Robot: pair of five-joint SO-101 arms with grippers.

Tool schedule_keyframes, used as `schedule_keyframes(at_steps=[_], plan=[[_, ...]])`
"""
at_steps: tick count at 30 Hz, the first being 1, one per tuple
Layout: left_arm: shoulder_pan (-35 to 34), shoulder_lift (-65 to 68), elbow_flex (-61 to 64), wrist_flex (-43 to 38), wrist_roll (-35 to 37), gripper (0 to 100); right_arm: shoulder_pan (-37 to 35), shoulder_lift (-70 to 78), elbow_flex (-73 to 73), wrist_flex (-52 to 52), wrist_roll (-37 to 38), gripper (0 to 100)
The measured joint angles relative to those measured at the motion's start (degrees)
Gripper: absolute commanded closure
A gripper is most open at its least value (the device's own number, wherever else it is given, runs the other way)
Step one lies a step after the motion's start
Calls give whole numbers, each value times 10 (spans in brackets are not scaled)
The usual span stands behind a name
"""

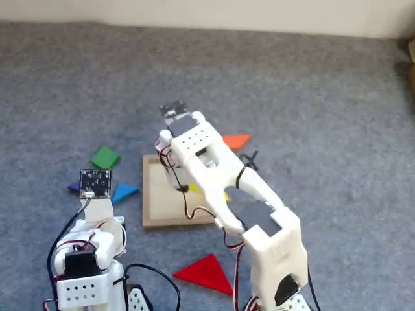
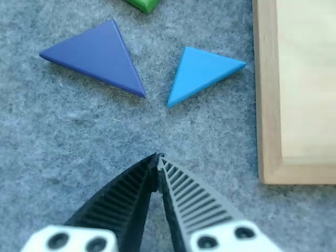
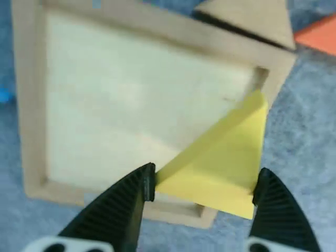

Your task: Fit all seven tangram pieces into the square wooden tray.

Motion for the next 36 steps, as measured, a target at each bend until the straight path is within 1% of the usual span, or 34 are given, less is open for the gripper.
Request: schedule_keyframes(at_steps=[4, 7, 9, 15, 20, 23, 25, 27, 32, 36], plan=[[0, 0, 0, 0, 0, 987, -1, 0, 0, -34, -84, 743], [0, 0, 0, 0, 0, 987, -1, 0, 0, -51, -127, 742], [0, 0, 0, 0, 0, 987, -1, 0, 0, -53, -142, 742], [0, 0, 0, 0, 0, 987, -1, 0, 1, -53, -153, 728], [0, 0, 0, 0, 0, 987, -3, 0, 10, -54, -155, 583], [0, 0, 0, 0, 0, 987, -6, 0, 10, -54, -155, 578], [0, 0, 0, 0, 0, 987, -13, 0, 10, -55, -152, 596], [0, 0, 0, 0, 0, 987, -24, 0, 10, -55, -127, 635], [0, 0, 0, 0, 0, 987, -32, -9, 10, -55, -64, 773], [0, 0, 0, 0, 0, 987, -32, -72, 19, -55, -5, 900]])
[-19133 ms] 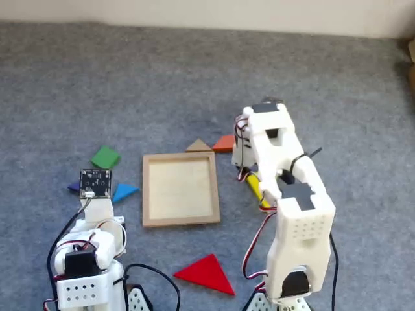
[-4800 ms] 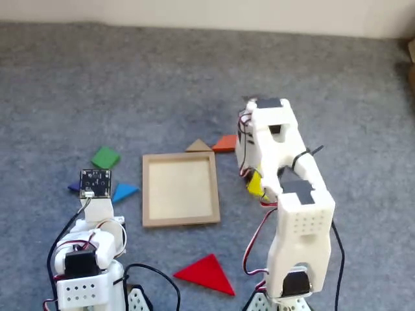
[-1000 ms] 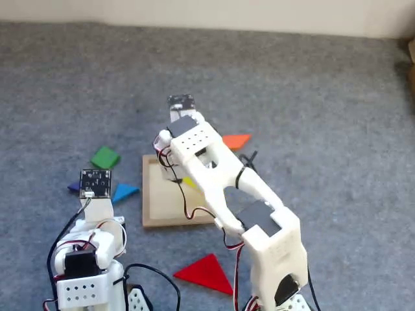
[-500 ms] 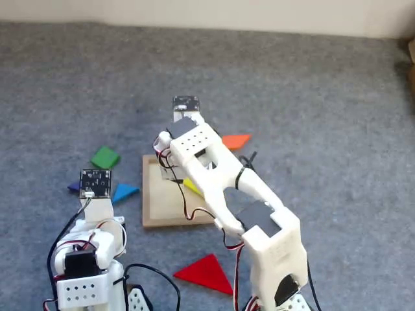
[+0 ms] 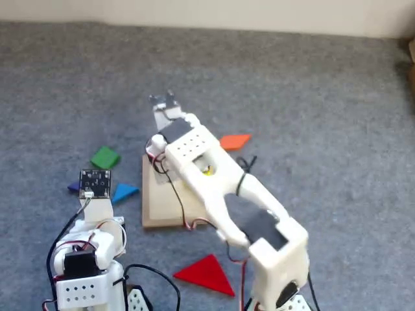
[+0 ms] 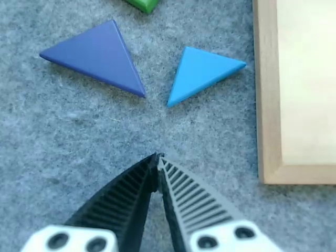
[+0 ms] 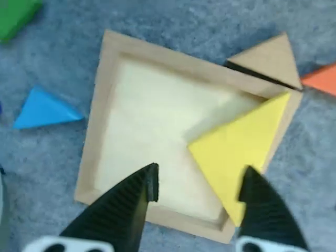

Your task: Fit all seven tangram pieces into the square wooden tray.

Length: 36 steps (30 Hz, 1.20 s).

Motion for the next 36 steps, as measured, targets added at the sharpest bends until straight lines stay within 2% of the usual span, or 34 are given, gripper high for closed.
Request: schedule_keyframes(at_steps=[3, 8, 17, 23, 30, 36], plan=[[0, 0, 0, 0, 0, 987, 15, -47, 27, -4, 31, 961], [0, 0, 0, 0, 0, 987, 65, -60, 79, -56, 82, 965], [0, 0, 0, 0, 0, 987, 88, -13, 158, -101, 93, 967], [0, 0, 0, 0, 0, 987, 52, -12, 168, -79, 94, 968], [0, 0, 0, 0, 0, 987, 63, -12, 169, -18, 95, 969], [0, 0, 0, 0, 0, 987, 69, -120, 182, 18, 95, 969]])
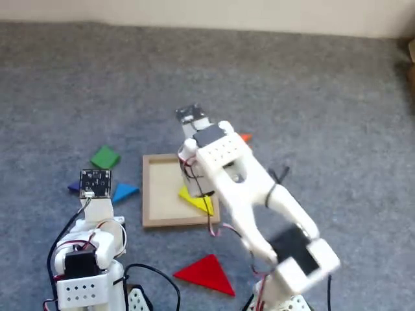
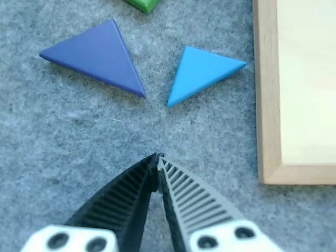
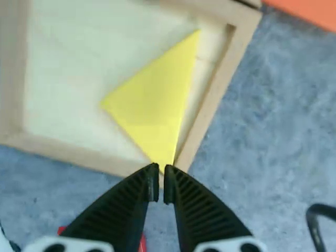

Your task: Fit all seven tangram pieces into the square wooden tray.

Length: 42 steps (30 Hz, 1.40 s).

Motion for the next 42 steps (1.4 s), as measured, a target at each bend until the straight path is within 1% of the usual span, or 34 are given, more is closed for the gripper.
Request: schedule_keyframes(at_steps=[4, 8, 10, 15, 18, 22, 29, 37, 42], plan=[[0, 0, 0, 0, 0, 987, -3, -117, 67, 5, 40, 967], [0, 0, 0, 0, 0, 987, -33, -218, 167, 10, 85, 950], [0, 0, 0, 0, 0, 987, -46, -256, 209, 10, 98, 895], [0, 0, 0, 0, 0, 987, -87, -305, 302, 9, 103, 687], [0, 0, 0, 0, 0, 987, -128, -312, 347, 9, 103, 618], [0, 0, 0, 0, 0, 987, -184, -312, 394, -19, 105, 608], [0, 0, 0, 0, 0, 987, -241, -312, 477, -125, 105, 607], [0, 0, 0, 0, 0, 987, -280, -334, 517, -185, 75, 607], [0, 0, 0, 0, 0, 987, -290, -338, 526, -193, 70, 607]])
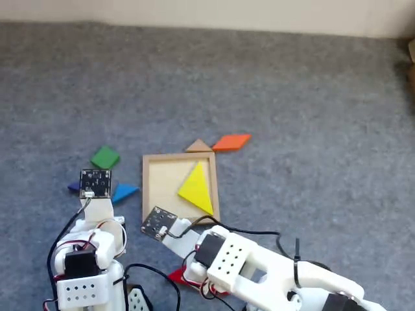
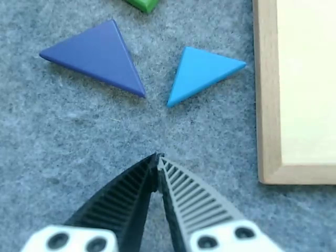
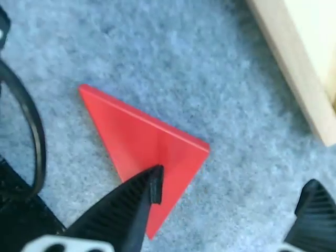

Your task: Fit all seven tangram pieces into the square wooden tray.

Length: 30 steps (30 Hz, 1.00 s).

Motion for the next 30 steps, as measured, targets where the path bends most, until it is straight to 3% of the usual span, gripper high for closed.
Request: schedule_keyframes(at_steps=[7, 17, 30], plan=[[0, 0, 0, 0, 0, 987, 19, -1, 4, -7, -3, 607], [0, 0, 0, 0, 0, 987, 156, -1, 5, -57, -1, 608], [0, 0, 0, 0, 0, 987, 343, 8, 16, -57, 84, 608]])
